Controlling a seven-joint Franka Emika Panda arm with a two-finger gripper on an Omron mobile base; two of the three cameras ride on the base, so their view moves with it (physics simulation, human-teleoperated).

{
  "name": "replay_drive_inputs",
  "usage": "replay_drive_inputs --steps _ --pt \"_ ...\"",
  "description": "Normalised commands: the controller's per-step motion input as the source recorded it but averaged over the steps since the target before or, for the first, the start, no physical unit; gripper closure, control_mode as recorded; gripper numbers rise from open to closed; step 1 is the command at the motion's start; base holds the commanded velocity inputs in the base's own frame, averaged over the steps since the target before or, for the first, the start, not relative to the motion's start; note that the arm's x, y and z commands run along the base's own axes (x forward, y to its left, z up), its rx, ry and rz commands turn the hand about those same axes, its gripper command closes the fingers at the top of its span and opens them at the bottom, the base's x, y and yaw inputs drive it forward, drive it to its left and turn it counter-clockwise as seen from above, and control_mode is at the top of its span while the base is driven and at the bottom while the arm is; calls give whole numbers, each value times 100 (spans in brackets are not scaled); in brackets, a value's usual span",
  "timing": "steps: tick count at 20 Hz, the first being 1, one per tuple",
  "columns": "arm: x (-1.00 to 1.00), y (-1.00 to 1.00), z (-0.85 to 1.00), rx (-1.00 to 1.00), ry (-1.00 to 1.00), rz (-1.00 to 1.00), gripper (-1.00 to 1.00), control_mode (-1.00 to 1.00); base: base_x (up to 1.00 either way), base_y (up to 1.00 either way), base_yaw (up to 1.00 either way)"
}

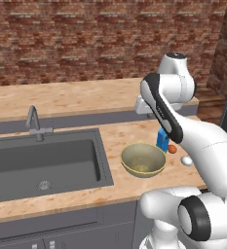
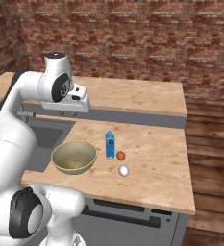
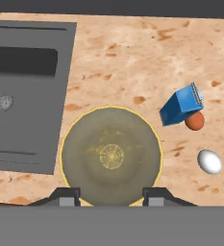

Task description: Gather the eggs and milk located in the vicinity of the sink area and place them right next to the bowl.

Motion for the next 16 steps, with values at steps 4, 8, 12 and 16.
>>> replay_drive_inputs --steps 4,8,12,16 --pt "-4 -3 -1 0 0 0 -100 -100 0 0 0" --pt "-9 -12 -6 0 0 0 -100 -100 0 0 0" --pt "-7 -15 -6 0 0 0 -100 -100 0 0 0" --pt "-2 -17 -4 0 0 0 -100 -100 0 0 0"
